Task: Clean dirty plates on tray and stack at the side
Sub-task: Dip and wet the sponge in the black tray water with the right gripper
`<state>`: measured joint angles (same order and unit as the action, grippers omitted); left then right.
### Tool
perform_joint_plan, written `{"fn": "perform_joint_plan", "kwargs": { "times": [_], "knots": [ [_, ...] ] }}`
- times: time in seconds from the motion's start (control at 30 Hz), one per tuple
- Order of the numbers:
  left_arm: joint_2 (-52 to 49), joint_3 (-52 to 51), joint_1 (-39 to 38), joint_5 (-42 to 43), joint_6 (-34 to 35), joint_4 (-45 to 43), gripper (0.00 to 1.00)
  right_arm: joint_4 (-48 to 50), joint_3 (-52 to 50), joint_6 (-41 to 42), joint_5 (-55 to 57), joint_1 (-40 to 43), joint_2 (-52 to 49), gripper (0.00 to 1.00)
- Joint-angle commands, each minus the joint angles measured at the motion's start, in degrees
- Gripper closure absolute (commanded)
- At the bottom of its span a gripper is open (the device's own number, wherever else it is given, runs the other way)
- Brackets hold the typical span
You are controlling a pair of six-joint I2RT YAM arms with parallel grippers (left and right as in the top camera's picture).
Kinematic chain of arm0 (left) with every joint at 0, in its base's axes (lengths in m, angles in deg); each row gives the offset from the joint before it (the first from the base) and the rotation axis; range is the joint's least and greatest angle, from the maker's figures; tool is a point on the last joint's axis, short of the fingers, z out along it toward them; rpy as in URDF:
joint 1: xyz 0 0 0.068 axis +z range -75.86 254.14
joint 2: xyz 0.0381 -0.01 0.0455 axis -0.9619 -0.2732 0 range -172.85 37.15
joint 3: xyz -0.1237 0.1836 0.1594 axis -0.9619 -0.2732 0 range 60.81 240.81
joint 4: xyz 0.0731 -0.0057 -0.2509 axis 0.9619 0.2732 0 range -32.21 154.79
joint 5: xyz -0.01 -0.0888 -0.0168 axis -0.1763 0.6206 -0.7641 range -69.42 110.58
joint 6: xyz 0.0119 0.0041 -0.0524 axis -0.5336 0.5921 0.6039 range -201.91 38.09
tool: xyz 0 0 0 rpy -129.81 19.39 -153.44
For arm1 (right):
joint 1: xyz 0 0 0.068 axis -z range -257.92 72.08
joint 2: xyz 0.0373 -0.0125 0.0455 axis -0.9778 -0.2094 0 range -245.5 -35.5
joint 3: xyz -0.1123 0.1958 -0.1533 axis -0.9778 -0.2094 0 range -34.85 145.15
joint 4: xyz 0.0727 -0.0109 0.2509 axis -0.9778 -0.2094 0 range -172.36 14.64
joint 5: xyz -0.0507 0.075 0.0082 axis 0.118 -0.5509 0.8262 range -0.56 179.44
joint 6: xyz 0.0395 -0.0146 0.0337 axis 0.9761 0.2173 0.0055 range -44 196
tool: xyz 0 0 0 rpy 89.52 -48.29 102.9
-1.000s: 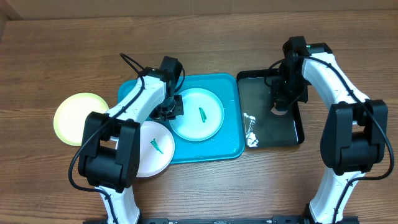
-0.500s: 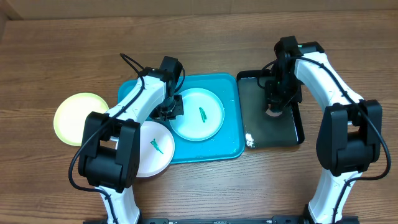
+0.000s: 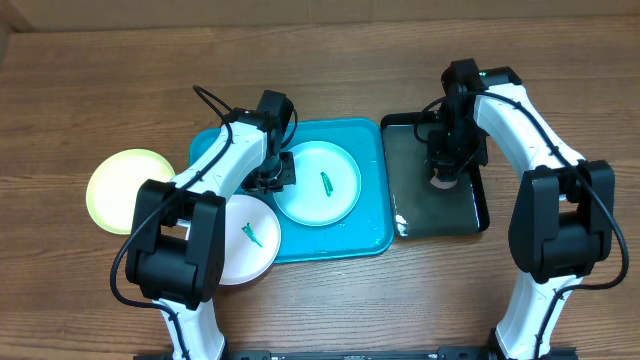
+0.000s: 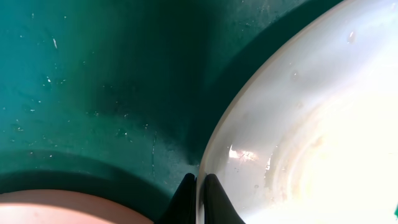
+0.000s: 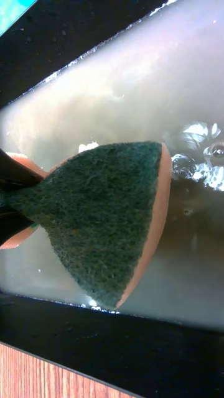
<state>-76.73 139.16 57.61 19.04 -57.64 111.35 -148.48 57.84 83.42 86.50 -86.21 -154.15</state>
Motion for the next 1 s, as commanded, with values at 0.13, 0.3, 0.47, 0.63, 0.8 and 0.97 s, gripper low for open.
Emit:
{"fn": "perform_joint_plan", "kwargs": {
  "times": [0.13,0.3,0.47,0.63,0.8,0.97],
  "knots": [
    [1.14,-0.63,-0.44,0.55,0.63,-0.33,0.96,0.13,2.01,-0.37,0.48,0.00,1.64,0.96],
    [1.14,-0.63,-0.44,0.52,0.61,-0.28,0.95,0.24,2.01,-0.37,0.48,0.00,1.64,0.96],
    [1.14,-0.63,-0.44,0.55,0.61,-0.76,0.96,-2.51,4.48,-0.37,0.48,0.00,1.66,0.96],
    [1.14,-0.63,-0.44,0.57,0.61,-1.22,0.96,-3.82,5.22,-0.35,0.48,0.00,1.64,0.96],
    [1.09,-0.68,-0.44,1.11,0.61,-1.92,0.96,-4.39,4.76,0.09,0.48,-0.02,1.64,0.96],
    [1.07,-1.05,-0.44,1.90,0.66,-3.50,0.96,-4.00,4.85,0.02,0.46,-0.02,1.64,0.96]
  ]
}}
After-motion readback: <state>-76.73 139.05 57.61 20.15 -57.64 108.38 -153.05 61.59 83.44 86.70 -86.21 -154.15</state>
